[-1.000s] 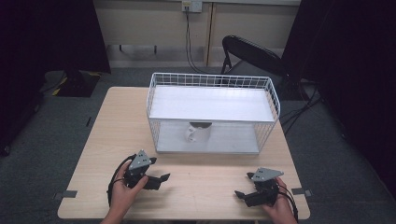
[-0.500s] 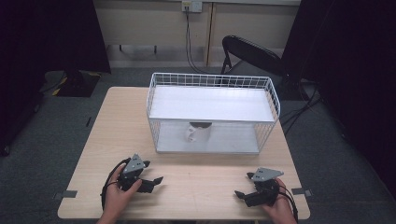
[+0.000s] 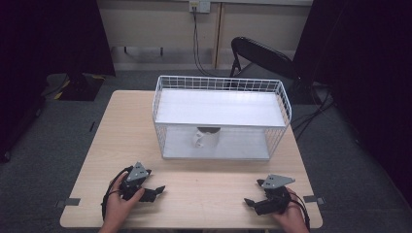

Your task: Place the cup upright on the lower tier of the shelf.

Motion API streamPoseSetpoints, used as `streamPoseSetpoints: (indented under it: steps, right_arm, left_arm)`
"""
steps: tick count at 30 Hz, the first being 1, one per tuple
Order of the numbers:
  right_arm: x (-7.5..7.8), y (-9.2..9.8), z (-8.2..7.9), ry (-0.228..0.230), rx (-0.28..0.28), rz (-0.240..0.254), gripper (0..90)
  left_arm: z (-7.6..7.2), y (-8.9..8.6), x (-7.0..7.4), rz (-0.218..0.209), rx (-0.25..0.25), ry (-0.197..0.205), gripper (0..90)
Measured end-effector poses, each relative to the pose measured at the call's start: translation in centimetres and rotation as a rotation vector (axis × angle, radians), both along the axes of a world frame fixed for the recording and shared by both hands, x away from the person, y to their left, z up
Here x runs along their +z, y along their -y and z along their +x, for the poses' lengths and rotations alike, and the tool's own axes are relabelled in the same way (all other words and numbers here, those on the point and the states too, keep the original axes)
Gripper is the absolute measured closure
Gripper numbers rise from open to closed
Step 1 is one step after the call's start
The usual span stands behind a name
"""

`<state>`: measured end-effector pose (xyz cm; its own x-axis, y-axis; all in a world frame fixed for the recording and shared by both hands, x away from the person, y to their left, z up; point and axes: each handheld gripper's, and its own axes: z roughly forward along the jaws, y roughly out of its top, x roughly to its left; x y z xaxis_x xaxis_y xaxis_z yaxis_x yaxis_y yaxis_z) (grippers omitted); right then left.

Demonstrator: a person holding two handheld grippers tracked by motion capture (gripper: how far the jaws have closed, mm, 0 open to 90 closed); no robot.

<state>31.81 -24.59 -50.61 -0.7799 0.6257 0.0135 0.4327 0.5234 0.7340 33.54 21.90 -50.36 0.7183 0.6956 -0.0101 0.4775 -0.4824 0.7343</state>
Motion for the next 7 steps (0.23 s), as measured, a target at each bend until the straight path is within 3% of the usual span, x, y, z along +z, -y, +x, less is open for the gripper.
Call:
streamPoseSetpoints:
  steps: [7]
  right_arm:
    - [0.0,0.0,0.0,0.0,0.0,0.0,12.3]
  left_arm:
    - [0.06,0.08,0.0,0.005,-0.008,-0.002,14.8]
